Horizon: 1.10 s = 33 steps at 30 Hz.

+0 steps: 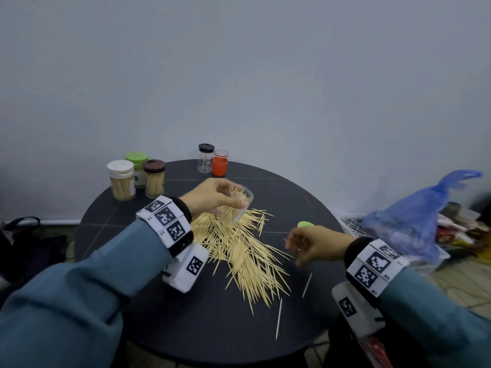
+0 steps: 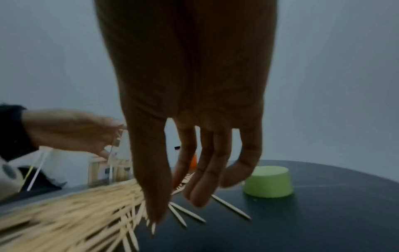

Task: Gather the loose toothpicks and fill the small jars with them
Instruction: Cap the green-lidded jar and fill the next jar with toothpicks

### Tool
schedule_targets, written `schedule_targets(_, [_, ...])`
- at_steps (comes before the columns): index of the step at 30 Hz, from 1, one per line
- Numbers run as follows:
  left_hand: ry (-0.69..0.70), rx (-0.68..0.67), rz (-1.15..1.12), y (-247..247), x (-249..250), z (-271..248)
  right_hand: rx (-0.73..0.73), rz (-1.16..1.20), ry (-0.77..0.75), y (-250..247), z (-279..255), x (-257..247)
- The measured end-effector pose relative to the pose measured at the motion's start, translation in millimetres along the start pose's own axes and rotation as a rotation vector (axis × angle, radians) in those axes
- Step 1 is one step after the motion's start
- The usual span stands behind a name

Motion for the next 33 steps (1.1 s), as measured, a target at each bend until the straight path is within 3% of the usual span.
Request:
schedule_targets(5, [0.0, 0.0, 0.011, 2.8, -0.7, -3.4, -0.151, -0.127, 0.076, 18.7, -20.9, 15.4])
schedule_targets(17, [-0.002, -0.002, 0.016, 3.6, -1.9, 1.1, -0.036, -0.057, -0.13, 20.6, 7.4, -19.4])
schedule_targets(30, [-0.007, 0.021, 0.004, -2.8, -2.4, 6.3, 0.104, -0.16, -0.068, 5.0, 48.3, -39.3])
schedule_targets(33, [-0.007, 0.024, 0.017, -2.2, -2.1, 4.7, 0.026, -0.144, -0.046, 6.3, 32.3, -42.8])
Point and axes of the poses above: each hand's wrist, its own z-axis towards the middle knuckle, its own y-axis out of the palm, x = y × z, the point moved 4 cm from there along z, towards the middle knuckle, and after that the axes turned 10 degrees about -z, right-handed, at the moved point
